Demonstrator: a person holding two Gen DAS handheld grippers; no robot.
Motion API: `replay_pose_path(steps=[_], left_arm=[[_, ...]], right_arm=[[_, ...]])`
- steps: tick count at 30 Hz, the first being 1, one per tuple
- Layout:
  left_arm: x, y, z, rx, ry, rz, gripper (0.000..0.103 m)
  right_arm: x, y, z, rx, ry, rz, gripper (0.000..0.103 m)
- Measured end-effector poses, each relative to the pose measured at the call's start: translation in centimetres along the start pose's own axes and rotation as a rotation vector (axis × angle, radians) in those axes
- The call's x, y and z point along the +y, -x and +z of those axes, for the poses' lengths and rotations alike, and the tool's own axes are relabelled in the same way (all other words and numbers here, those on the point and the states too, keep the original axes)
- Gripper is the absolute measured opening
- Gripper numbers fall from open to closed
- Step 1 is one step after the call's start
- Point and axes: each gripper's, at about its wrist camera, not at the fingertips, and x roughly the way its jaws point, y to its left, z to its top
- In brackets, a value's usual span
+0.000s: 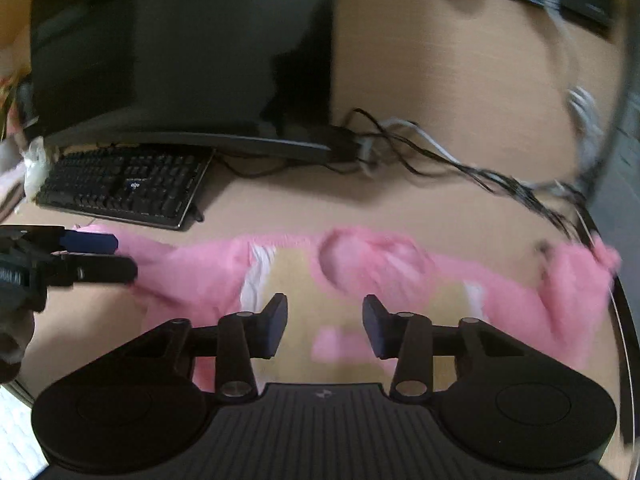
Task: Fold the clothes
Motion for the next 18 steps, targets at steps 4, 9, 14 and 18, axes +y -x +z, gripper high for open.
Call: replay_pose_path(steps=[4, 9, 14, 18], left_arm=[[3.1, -1.1, -0.1, 0.035, 0.130, 0.039, 0.103], [6.1, -1.2, -0.7, 0.029, 0.305, 0.082, 0.103], [6.8, -0.8, -0.9, 0.004, 0.330, 0.118, 0.103], [7.7, 0.0, -1.5, -0.004, 0.322, 0.171, 0.103]], right_arm=[[-0.6, -6.0, 1.5, 0.026, 0.023, 0.040, 0.046], [-1.0, -10.4, 1.6, 0.103, 0.071, 0.187, 0.004], [0.2, -10.4, 5.0, -0.076, 0.251, 0.127, 0.004], [2.2, -14.8, 4.9, -0.054, 0.371, 0.092, 0.004]])
